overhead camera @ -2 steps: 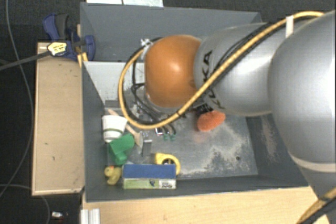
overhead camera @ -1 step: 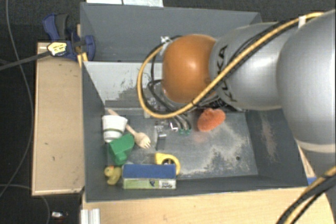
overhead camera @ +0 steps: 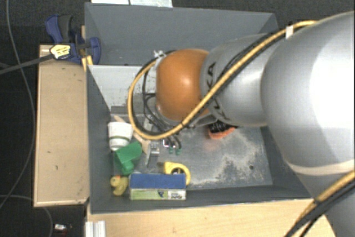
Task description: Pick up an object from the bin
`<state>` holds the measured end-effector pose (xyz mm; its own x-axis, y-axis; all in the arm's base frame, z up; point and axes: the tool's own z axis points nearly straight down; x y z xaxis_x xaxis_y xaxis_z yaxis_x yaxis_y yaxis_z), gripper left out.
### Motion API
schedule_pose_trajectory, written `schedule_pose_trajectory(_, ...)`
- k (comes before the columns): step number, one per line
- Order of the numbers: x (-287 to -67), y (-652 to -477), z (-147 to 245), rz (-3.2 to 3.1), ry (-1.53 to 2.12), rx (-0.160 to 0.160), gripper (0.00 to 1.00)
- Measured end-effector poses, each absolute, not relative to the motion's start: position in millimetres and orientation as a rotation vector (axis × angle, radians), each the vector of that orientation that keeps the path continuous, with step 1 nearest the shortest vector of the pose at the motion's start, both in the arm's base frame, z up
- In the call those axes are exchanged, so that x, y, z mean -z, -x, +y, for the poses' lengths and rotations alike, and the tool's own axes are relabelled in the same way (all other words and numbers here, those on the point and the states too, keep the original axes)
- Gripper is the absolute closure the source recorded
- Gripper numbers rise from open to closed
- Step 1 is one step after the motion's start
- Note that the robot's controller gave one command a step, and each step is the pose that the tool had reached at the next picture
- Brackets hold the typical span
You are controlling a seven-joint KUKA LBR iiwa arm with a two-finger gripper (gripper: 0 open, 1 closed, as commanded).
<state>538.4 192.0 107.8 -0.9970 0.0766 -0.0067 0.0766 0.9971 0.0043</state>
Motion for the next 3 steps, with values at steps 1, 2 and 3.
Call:
schedule_pose_trajectory(1,-113.5,-517.2,162.4,3.132,-0.015,-0.005,0.00)
schedule_pose_trajectory(2,-103.5,-527.9,161.0,3.121,0.236,-0.006,0.00)
schedule_pose_trajectory(3,-101.2,-540.7,162.8,3.126,-0.156,-0.010,0.00)
